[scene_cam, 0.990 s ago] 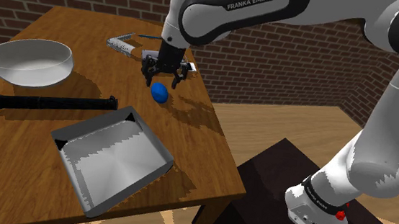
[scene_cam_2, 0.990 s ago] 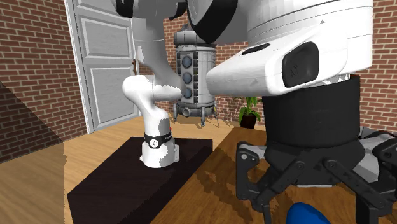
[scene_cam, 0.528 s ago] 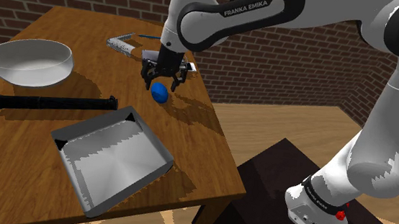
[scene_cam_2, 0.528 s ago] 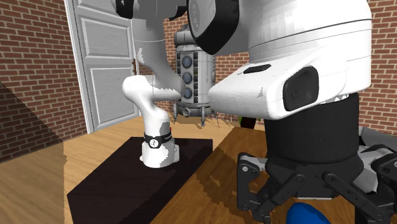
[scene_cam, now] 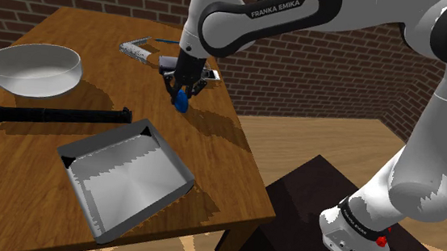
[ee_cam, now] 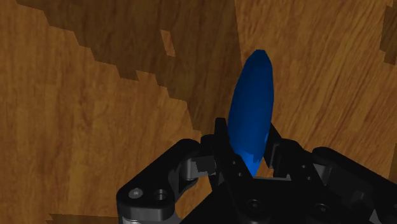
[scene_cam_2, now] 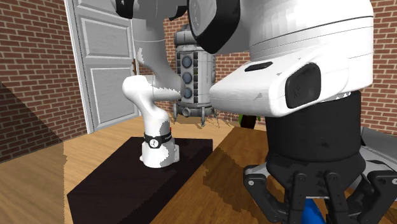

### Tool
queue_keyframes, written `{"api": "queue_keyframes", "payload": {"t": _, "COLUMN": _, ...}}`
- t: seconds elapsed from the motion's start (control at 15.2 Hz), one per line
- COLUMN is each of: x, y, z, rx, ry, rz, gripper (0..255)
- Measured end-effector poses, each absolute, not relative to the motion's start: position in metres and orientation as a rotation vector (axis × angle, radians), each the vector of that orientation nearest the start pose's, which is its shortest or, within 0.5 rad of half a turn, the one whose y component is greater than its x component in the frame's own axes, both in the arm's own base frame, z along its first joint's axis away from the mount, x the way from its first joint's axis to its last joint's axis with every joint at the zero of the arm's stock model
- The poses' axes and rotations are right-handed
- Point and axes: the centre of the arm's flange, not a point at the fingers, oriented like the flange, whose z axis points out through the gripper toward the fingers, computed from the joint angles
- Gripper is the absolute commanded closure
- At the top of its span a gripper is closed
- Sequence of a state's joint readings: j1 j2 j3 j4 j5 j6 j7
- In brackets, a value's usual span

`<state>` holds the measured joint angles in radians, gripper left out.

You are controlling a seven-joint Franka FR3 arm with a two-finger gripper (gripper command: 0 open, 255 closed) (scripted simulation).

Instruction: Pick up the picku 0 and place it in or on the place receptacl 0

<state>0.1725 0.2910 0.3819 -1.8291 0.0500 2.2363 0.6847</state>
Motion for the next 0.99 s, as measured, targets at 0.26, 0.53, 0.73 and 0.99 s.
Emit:
{"api": "queue_keyframes", "payload": {"t": 0.26, "x": 0.551, "y": 0.324, "z": 0.398, "rx": -2.930, "ry": 0.264, "rz": -0.037, "gripper": 255}}
{"api": "queue_keyframes", "payload": {"t": 0.53, "x": 0.552, "y": 0.323, "z": 0.413, "rx": -2.932, "ry": 0.267, "rz": -0.033, "gripper": 255}}
{"api": "queue_keyframes", "payload": {"t": 0.73, "x": 0.550, "y": 0.322, "z": 0.428, "rx": -2.932, "ry": 0.267, "rz": -0.033, "gripper": 255}}
{"api": "queue_keyframes", "payload": {"t": 0.99, "x": 0.551, "y": 0.322, "z": 0.450, "rx": -2.933, "ry": 0.267, "rz": -0.033, "gripper": 255}}
